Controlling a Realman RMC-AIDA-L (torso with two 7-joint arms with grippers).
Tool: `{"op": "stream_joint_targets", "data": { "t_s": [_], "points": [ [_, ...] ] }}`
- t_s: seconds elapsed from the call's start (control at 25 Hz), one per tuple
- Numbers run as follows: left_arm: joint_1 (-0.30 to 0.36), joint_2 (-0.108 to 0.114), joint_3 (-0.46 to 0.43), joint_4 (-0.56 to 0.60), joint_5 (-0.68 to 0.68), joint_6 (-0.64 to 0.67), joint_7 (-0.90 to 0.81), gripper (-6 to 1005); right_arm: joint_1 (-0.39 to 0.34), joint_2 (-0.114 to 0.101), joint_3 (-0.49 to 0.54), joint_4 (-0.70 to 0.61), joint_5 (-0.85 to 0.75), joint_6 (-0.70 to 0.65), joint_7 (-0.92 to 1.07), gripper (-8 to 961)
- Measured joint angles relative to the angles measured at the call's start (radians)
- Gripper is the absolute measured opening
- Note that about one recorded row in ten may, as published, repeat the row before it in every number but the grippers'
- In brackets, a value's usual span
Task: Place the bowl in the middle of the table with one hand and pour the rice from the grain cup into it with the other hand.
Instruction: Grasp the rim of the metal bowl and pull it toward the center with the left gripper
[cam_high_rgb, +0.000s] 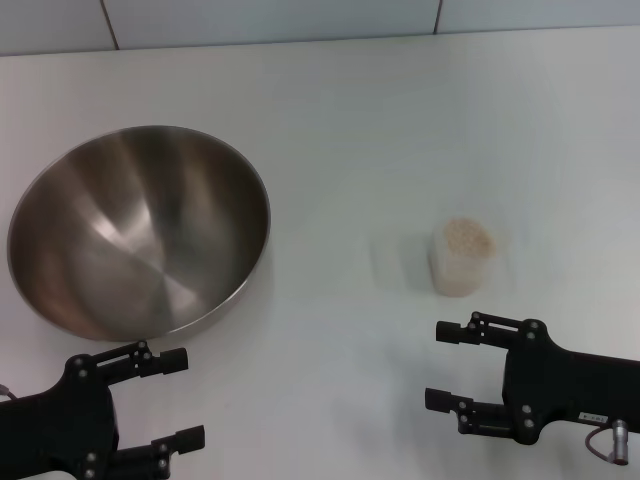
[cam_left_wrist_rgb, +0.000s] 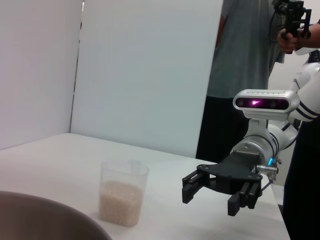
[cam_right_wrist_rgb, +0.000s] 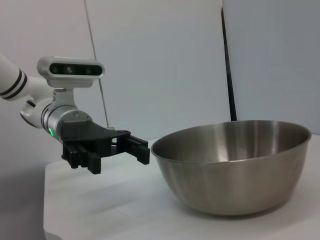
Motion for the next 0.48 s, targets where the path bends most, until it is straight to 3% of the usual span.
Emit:
{"op": "stream_joint_targets", "data": {
  "t_s": [0.48],
  "points": [
    [0.0, 0.0, -0.001, 0.0, 0.0, 0.0, 0.0, 738, 0.006, 0.0, 0.0, 0.0, 0.0, -0.001, 0.0, 720]
  ]
}}
